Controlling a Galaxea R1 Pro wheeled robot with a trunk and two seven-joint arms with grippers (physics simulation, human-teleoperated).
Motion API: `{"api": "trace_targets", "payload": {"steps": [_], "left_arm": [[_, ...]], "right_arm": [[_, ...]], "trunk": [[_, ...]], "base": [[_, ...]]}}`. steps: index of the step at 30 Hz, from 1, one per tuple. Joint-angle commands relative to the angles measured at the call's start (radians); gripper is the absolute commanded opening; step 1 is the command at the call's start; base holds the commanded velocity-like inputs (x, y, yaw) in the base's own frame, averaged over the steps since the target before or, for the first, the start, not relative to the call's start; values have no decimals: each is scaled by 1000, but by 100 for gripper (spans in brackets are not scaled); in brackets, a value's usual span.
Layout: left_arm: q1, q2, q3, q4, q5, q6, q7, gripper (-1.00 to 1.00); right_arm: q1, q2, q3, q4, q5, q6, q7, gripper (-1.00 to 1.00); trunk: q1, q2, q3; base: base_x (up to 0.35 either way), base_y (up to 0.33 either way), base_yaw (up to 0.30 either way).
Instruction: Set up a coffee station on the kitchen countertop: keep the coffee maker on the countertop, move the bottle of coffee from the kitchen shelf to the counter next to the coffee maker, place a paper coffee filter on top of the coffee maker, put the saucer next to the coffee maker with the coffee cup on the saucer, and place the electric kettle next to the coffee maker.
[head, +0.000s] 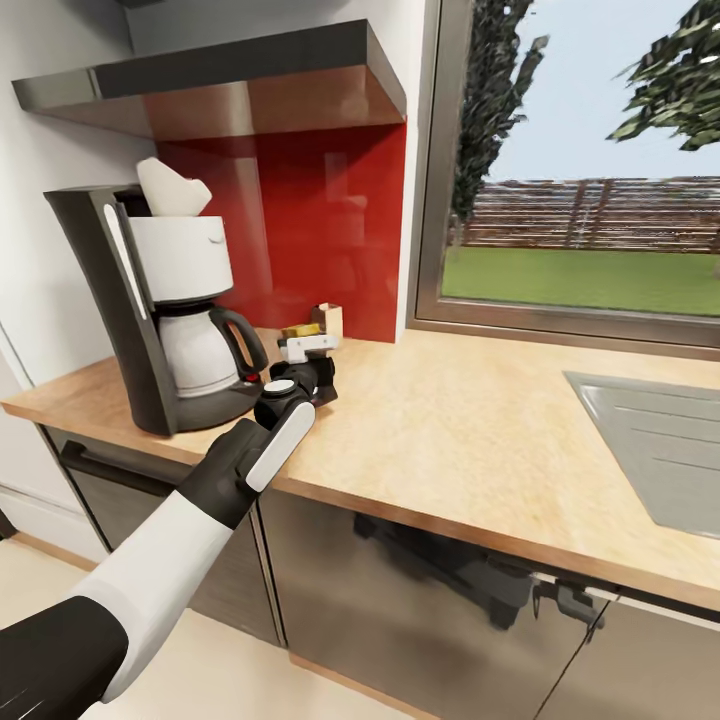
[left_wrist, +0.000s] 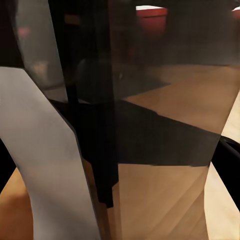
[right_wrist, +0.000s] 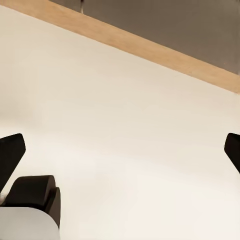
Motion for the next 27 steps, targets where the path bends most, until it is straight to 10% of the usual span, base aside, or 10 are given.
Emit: {"api": "trace_targets", "payload": {"steps": [1,27], "left_arm": [[-1,0,-2,-1,8,2,9,-100],[-1,0,-2,-1,7,2,9,-100]], "right_arm": [[0,-1,7,1,-7,-4,2,100],[0,-1,7,1,-7,-4,2,100]], "trunk": [[0,0,-1],[0,0,-1]], "base": [[87,0,0],[38,0,0]]}}
